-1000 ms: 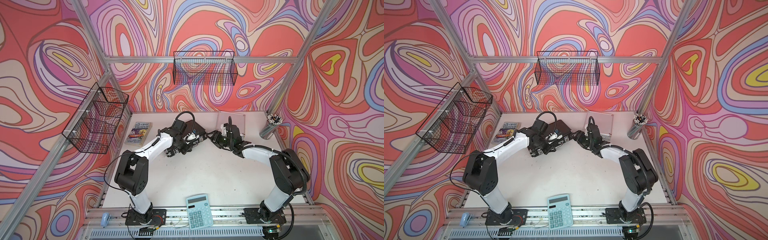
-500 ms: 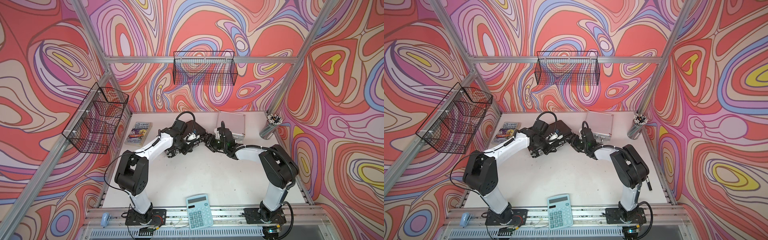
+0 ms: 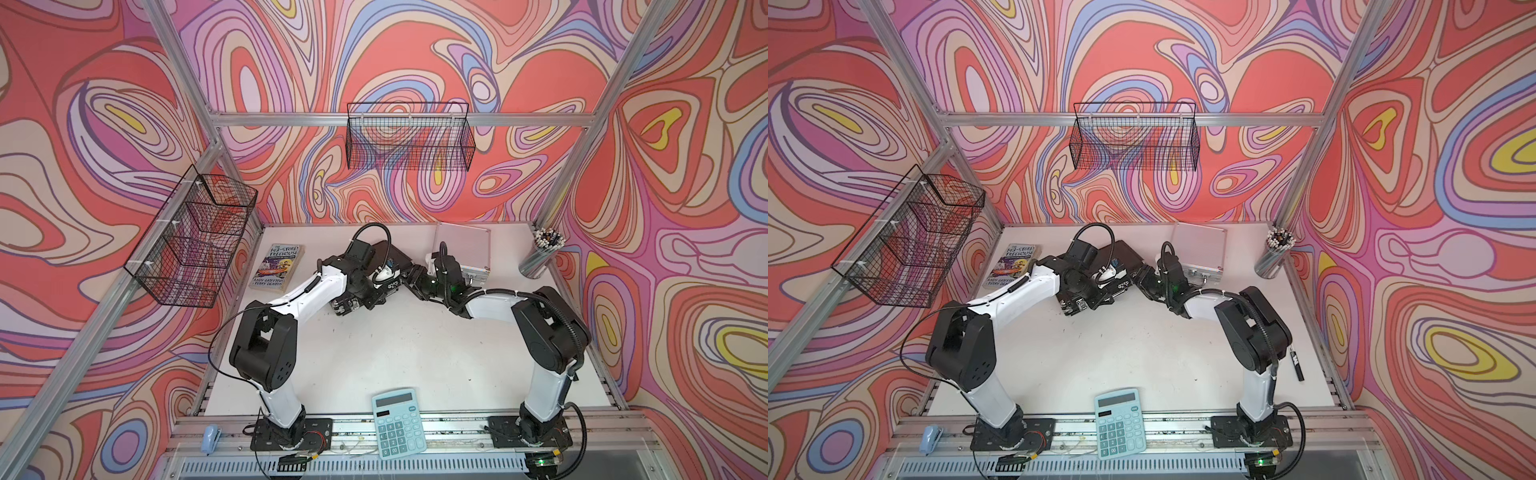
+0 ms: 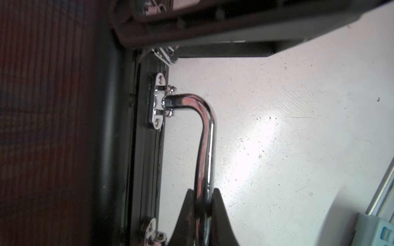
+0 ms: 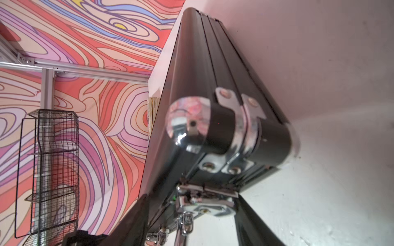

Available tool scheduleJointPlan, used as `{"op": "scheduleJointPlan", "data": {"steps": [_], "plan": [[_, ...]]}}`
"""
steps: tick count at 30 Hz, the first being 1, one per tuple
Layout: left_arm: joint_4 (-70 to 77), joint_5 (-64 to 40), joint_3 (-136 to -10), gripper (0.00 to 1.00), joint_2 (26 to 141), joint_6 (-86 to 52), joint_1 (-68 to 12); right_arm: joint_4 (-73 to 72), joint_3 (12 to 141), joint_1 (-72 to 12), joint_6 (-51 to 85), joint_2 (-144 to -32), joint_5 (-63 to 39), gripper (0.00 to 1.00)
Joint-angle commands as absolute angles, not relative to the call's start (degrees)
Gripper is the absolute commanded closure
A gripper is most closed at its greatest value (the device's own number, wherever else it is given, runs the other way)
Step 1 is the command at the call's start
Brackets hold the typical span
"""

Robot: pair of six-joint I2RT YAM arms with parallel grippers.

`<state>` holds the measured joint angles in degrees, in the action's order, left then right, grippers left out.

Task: Open the poker set cases
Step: Open the fastener on the poker set case.

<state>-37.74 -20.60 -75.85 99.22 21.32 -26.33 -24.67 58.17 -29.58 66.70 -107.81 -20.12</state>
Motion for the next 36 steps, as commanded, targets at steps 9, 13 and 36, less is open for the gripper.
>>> {"op": "scheduleJointPlan", "data": {"steps": [9, 13, 36], "plan": [[-35.68, -25.22, -77.34, 1.00, 98.33, 22.57, -27.92, -29.06, 60.02, -29.67, 68.27, -108.64, -18.56, 0.58], [-35.89, -25.20, -77.43, 1.00, 98.69, 22.61, -28.03, -28.22, 60.12, -29.63, 67.78, -107.63, -18.11, 0.61], [-36.04, -23.79, -77.44, 1.00, 99.32, 23.01, -29.22, -23.94, 59.77, -29.53, 66.26, -102.53, -16.06, 0.65]]}}
